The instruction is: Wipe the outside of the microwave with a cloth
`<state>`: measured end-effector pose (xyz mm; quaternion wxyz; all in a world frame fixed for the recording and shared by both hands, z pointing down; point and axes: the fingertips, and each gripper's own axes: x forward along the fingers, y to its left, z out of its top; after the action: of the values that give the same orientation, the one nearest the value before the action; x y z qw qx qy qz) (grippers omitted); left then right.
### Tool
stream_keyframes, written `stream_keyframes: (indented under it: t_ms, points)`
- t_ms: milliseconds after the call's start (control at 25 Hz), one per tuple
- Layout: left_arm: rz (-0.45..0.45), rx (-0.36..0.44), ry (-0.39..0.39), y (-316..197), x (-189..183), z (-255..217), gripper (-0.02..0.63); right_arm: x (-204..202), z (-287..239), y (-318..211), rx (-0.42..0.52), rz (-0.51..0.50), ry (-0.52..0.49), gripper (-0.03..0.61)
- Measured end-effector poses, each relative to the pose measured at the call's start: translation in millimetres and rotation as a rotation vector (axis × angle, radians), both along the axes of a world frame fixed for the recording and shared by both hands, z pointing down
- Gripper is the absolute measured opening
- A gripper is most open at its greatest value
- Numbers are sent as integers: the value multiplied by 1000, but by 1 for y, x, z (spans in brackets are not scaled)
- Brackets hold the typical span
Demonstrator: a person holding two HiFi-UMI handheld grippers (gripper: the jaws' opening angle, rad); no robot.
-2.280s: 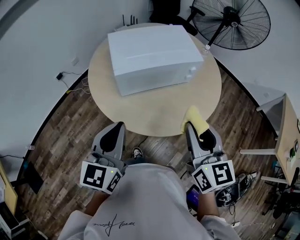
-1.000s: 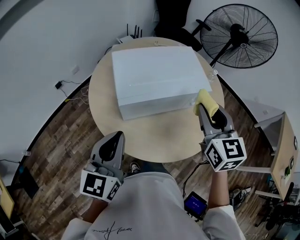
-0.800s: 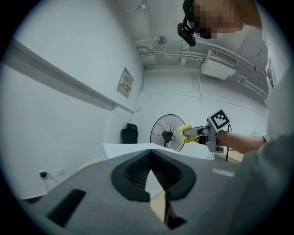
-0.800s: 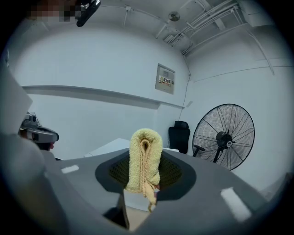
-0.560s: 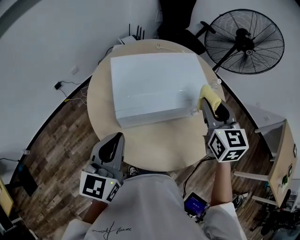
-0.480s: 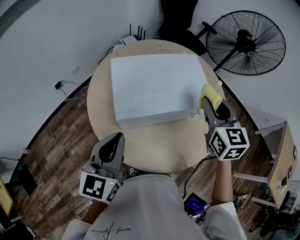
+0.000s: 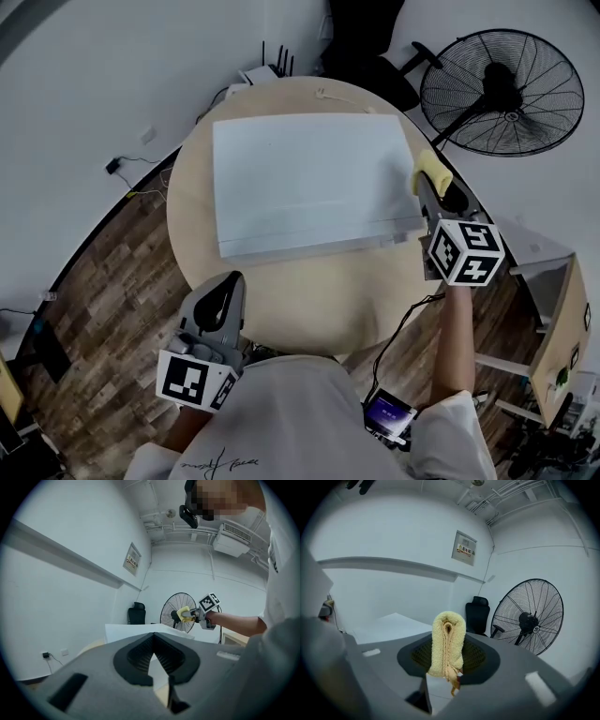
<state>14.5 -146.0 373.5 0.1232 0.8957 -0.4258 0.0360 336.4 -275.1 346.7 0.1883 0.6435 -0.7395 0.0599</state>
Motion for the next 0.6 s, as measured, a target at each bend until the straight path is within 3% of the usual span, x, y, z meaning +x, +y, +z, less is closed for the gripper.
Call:
stream_keyframes:
  t_ms: [600]
  points:
    - [-46, -54, -38, -21, 19, 16, -6, 62, 58, -120, -162, 12, 16, 138]
